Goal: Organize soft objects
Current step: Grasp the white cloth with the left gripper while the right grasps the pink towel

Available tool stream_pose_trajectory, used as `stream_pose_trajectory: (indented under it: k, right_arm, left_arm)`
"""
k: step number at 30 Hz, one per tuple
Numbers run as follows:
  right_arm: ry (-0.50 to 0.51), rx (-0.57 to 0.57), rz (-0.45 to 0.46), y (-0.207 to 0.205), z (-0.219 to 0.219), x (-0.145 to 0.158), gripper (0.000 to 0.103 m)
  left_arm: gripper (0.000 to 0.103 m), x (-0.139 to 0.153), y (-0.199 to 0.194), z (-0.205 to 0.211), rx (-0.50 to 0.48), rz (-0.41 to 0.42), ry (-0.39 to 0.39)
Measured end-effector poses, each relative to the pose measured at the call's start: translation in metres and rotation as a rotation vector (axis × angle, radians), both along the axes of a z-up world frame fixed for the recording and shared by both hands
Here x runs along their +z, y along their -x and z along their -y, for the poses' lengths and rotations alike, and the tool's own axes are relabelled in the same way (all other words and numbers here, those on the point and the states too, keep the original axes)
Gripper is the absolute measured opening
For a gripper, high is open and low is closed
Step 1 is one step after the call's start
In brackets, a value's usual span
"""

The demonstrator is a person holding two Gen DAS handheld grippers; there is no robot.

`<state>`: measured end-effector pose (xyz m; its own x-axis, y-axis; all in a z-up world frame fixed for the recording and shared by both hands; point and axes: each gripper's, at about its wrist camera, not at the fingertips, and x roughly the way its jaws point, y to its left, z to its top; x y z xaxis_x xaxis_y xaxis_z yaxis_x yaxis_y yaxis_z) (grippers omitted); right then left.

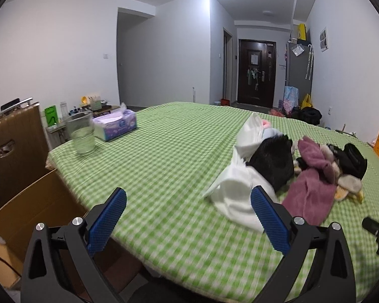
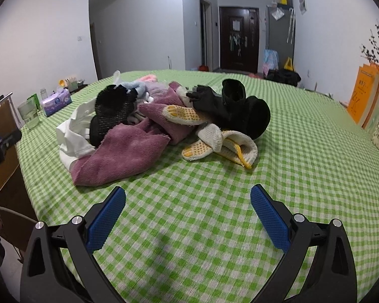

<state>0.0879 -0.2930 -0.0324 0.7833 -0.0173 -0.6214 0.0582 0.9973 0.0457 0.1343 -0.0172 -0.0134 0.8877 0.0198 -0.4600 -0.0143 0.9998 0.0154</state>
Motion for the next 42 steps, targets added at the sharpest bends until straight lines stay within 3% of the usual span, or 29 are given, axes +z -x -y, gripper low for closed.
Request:
stream_pose_trajectory:
  k: [5,12,14,16,18,19,20,21,29,31,32,33,42]
  right_arm:
    - [0.001,0.020,-0.014,-0.013,-0.002,0.003,0.095]
    - [-0.025,0.087,-0.064,-0.032,-0.017,-0.001,0.095]
    - [-0.031,0.110,-0.078,-0.037,-0.024,-0.001,0.095]
    - [-0.053,0.141,-0.091,-0.044,-0.031,0.000,0.095]
    - [-0.077,0.161,-0.095,-0.051,-0.037,0.002,0.091]
    - [-0.085,0.171,-0.096,-0.055,-0.042,0.003,0.084]
    - [-0.088,0.176,-0.100,-0.059,-0.045,0.002,0.071]
    - [-0.091,0.179,-0.112,-0.066,-0.051,0.001,0.066]
    - [-0.020,0.163,-0.217,-0.117,-0.091,-0.018,0.066]
    - [-0.001,0.137,-0.227,-0.119,-0.090,-0.021,0.045]
    - [-0.008,0.120,-0.218,-0.116,-0.087,-0.018,0.018]
    - [-0.037,0.115,-0.200,-0.110,-0.079,-0.012,0.011]
    - [0.019,0.027,0.116,-0.028,-0.027,0.098,0.010]
  left_arm:
    - [0.096,-0.007,-0.060,0.013,-0.102,-0.182,0.042]
    - [0.095,-0.033,-0.122,0.038,-0.179,-0.332,0.136]
    - [0.084,-0.041,-0.133,0.042,-0.171,-0.364,0.140]
    - [0.046,-0.044,-0.136,0.040,-0.198,-0.385,0.165]
    - [0.022,-0.045,-0.136,0.034,-0.222,-0.403,0.187]
    - [0.007,-0.044,-0.132,0.030,-0.228,-0.398,0.188]
    - [0.003,-0.041,-0.129,0.026,-0.227,-0.379,0.181]
    - [0.003,-0.037,-0.124,0.020,-0.223,-0.363,0.177]
    - [0.003,0.020,-0.074,-0.028,-0.142,-0.170,0.161]
    - [0.003,0.035,-0.067,-0.043,-0.111,-0.136,0.157]
    - [0.003,0.042,-0.061,-0.049,-0.090,-0.114,0.152]
    - [0.003,0.047,-0.056,-0.056,-0.075,-0.099,0.151]
    - [0.003,0.084,-0.016,-0.085,-0.039,-0.002,0.187]
